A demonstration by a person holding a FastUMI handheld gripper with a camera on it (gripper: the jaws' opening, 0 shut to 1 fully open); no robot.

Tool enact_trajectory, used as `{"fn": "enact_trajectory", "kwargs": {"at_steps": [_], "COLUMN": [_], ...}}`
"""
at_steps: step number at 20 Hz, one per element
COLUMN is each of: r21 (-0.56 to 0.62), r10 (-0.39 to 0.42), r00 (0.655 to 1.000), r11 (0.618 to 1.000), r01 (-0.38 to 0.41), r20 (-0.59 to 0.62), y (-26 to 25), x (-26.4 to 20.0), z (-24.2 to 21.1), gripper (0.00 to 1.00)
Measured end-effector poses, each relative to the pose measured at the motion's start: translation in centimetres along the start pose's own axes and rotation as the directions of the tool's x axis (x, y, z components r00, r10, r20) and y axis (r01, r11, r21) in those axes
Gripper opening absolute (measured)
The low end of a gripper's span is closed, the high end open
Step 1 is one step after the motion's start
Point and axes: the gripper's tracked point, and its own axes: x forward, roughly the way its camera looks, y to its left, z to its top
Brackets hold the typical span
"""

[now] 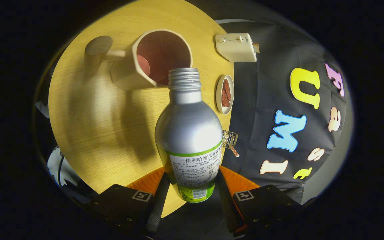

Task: Take the bottle from table, then pour the juice into the cup, finally place the bottle on the coaster

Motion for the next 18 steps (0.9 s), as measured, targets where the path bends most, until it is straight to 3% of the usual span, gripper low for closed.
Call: {"fn": "enact_trajectory", "kwargs": {"at_steps": [18], "r21": [-0.143], "r10": [-0.007], "r00": [0.998], "r11": [0.990], "r01": [-0.003], "r20": [-0.069], "y": [-1.8], "x": [-0.2], "z": [-0.1], "gripper": [0.75]}}
